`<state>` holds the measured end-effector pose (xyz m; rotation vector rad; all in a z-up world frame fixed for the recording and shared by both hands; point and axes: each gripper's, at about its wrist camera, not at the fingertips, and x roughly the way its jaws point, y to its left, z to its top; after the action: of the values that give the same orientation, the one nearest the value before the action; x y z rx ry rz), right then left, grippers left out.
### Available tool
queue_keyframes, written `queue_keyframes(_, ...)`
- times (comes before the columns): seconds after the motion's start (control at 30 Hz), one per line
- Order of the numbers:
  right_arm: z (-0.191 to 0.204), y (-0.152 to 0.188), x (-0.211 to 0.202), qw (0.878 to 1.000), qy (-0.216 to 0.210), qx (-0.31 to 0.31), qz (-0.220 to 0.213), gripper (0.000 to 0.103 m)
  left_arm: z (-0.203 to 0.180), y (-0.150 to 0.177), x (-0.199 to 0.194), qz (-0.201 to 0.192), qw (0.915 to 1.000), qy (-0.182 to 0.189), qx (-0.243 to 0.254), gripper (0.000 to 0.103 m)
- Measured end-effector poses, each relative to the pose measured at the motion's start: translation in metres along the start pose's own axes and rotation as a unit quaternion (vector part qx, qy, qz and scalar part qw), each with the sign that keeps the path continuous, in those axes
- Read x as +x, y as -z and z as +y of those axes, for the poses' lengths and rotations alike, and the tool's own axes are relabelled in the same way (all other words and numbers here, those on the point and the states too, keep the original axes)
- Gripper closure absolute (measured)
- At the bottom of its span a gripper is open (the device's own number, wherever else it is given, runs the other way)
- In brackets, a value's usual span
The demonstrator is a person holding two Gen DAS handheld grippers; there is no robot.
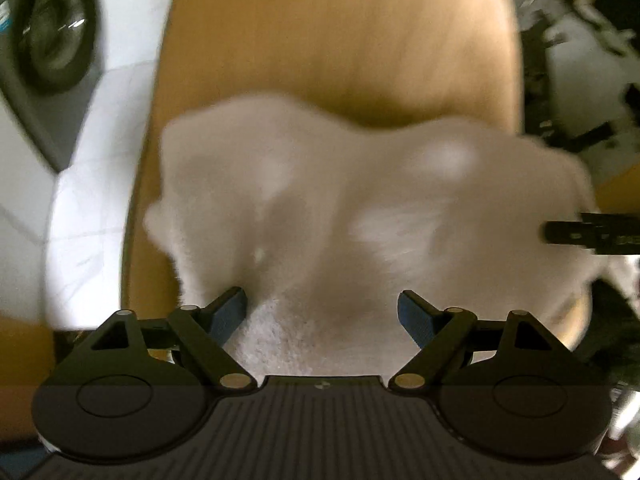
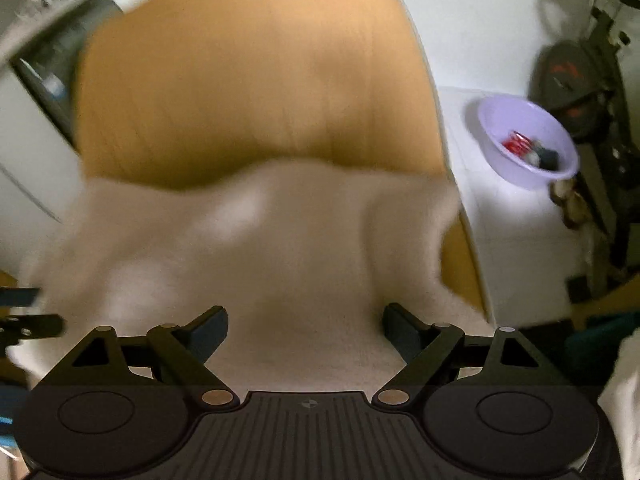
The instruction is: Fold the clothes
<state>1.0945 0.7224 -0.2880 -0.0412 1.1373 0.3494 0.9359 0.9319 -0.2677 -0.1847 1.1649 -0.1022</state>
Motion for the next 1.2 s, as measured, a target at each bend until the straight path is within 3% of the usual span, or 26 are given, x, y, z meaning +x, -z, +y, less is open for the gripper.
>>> queue_keyframes(0.07, -0.011, 0.003, 0.020, 0.999, -0.003, 0.035, 0.013, 0.012, 0.002, 0.004, 0.012, 0.007, 0.9999, -0.007, -0.006, 0.018)
queue_keyframes(0.13, -0.020, 0.007, 0.032, 0.998, -0.011, 0.066, 0.021, 0.012, 0.001, 0.006, 0.019, 0.011, 0.9998, -0.018, -0.007, 0.018)
queue_keyframes(0.37, -0.013, 0.007, 0.022, 0.998, 0.006, 0.061, 0.010, 0.013, 0.006, 0.000, 0.020, 0.013, 0.9985, -0.050, -0.017, 0.015)
queue_keyframes(0.57, -0.010, 0.013, -0.032, 0.997, 0.004, 0.068, -0.033, 0.001, -0.017, -0.005, -0.005, 0.000, 0.9965, -0.083, -0.007, 0.010)
queue_keyframes(0.87, 0.007, 0.037, -0.126, 0.995, 0.005, 0.066, -0.071, 0.001, -0.058, 0.006, -0.063, -0.036, 0.9930, -0.113, 0.001, 0.006)
queue_keyframes(1.2, -0.007, 0.107, -0.225, 0.995, -0.031, 0.040, -0.088, 0.001, -0.120, 0.082, -0.137, -0.059, 0.9892, -0.133, -0.019, 0.005)
